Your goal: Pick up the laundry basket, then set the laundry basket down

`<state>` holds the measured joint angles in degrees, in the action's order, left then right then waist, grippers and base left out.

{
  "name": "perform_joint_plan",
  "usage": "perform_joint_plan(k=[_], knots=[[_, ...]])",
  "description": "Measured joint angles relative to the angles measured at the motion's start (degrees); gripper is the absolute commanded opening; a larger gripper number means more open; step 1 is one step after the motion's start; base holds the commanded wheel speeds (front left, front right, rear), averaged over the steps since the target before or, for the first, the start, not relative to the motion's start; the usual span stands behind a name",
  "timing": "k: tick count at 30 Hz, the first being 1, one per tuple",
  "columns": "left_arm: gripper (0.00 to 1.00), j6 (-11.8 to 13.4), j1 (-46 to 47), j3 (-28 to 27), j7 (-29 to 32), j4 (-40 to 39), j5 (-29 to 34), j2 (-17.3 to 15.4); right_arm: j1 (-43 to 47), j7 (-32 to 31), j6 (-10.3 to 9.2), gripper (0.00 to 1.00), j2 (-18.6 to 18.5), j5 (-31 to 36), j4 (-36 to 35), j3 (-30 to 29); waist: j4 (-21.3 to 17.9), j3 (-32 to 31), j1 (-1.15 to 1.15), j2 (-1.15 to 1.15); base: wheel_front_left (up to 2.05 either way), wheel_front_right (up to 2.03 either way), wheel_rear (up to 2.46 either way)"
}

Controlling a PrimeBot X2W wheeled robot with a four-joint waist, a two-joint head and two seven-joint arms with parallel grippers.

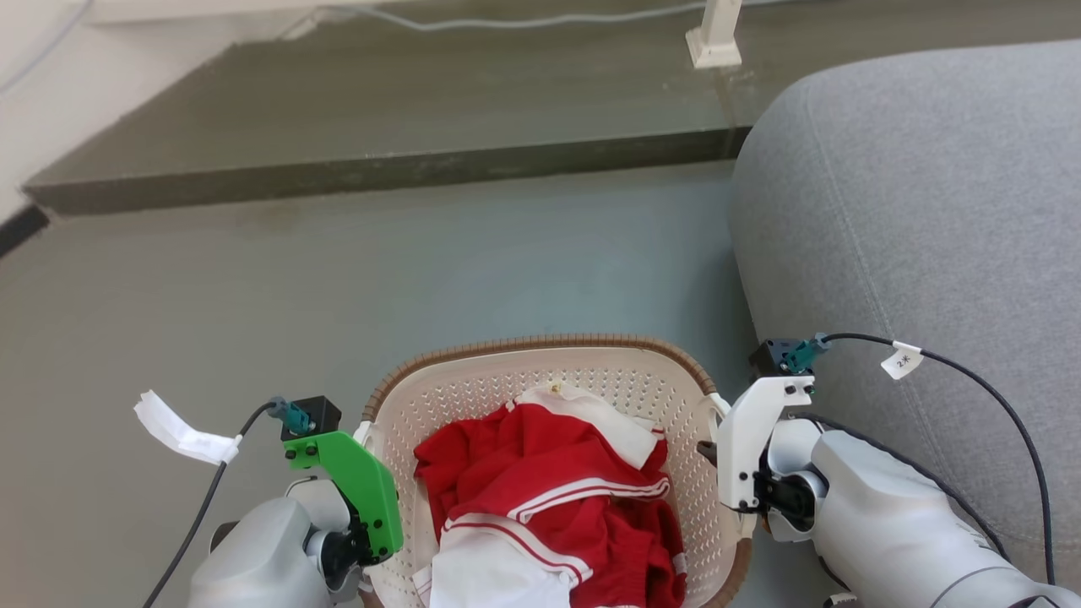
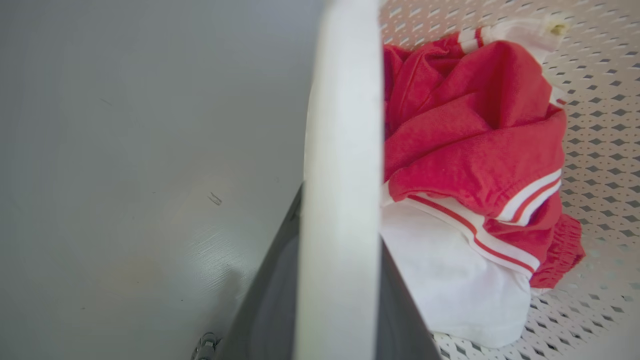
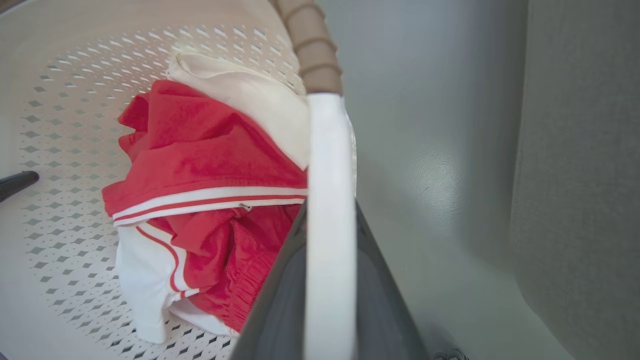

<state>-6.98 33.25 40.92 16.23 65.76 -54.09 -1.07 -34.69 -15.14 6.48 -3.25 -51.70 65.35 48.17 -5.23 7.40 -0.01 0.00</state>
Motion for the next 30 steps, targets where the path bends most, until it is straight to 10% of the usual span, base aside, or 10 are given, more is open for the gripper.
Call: perform_joint_plan(k=[30], knots=[[0.00, 0.01, -0.28, 1.74, 3.39, 0.53, -2.22, 0.03, 0.01, -4.15, 0.00, 0.00, -0.81, -1.89, -0.59, 3.46, -0.37, -4.77, 0.00, 0.00, 0.00, 0.00, 0.00]])
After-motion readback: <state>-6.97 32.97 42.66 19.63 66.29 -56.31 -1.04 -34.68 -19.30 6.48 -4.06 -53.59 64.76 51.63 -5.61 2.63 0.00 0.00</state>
